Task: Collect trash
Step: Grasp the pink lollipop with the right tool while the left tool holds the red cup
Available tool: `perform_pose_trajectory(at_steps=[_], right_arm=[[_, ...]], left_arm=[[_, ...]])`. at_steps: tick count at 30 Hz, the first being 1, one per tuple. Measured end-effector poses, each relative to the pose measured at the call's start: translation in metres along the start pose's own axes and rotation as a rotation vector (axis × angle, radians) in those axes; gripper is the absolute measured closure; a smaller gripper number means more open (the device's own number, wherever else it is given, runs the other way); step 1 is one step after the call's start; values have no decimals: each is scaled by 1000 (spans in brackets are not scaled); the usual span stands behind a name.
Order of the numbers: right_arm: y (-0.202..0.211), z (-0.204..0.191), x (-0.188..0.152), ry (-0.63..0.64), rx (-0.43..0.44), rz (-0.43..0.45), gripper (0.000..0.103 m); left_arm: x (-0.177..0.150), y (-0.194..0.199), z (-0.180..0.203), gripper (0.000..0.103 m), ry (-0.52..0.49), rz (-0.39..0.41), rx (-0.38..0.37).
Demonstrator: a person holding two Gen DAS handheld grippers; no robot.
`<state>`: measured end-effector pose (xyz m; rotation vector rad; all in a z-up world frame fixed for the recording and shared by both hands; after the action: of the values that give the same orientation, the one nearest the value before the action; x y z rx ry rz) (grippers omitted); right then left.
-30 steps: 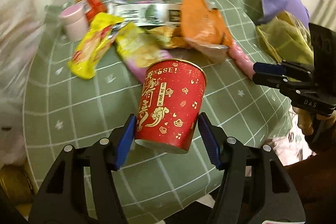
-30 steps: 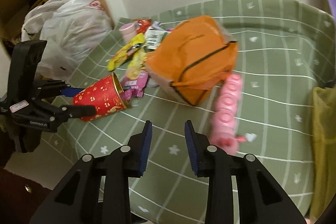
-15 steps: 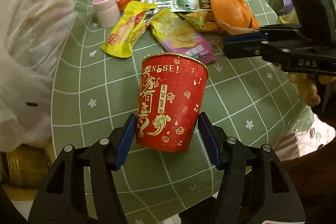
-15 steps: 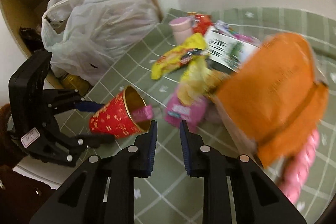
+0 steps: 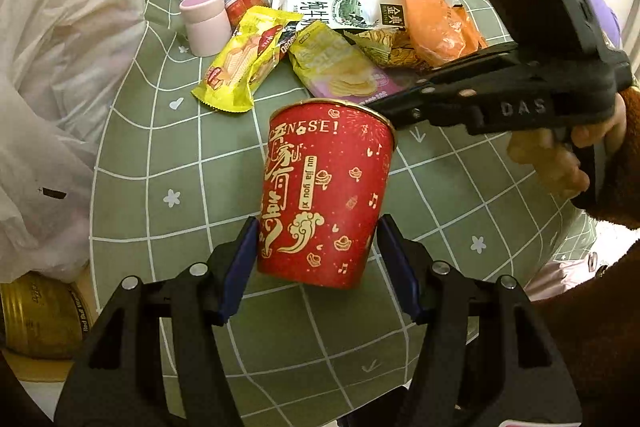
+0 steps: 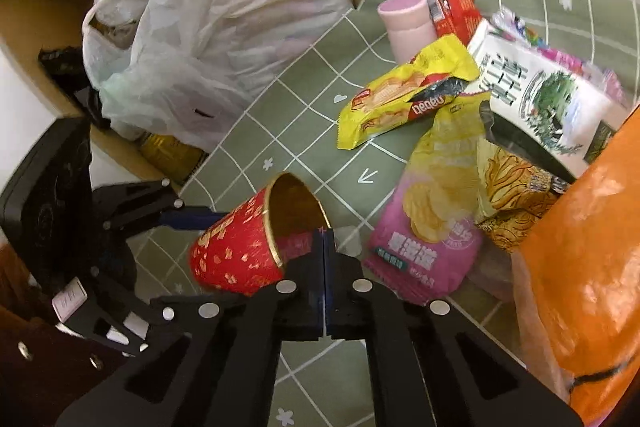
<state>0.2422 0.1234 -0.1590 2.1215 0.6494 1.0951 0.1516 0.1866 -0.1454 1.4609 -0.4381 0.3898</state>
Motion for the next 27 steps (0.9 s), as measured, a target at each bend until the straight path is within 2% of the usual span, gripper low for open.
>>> perform_pose_trajectory(at_steps=[3,11,16,22,23,25,26,27], right_arm=[[15,8,-8,-48,-47,26,101],[75,56,-48,-222,-196,108,101],[107,60,-78,-266,-294,141,101],[123,48,-107,-304,-375,178,100],[123,45,-109,-299,-383,183,98],[124,39,-112,-277,-394,201,83],[125,35,-112,-265,-391,212,66],[125,32,-111,-254,-384,226,58]], left_arm=[[2,1,3,46,-2,3,-39],[6,7,16,46,-29,19,-64],[16,7,23,46,-13,37,-91],[28,-11,38,46,-47,21,-16],[31,-12,40,46,-48,19,-4],[35,-14,38,46,-30,19,17],[36,-13,35,46,-14,22,27],[36,-13,32,46,4,24,32]])
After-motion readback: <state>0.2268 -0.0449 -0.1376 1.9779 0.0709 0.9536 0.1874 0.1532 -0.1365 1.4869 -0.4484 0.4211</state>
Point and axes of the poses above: each gripper's, at about its wrist camera, not at the fingertips, and y roughly against the way its jaws point, z to its right, x to its top, the point moved 4 cm from there along -y, roughly the way its jaws point, and after that the axes turned 2 degrees about -x, right-handed, at the moved point
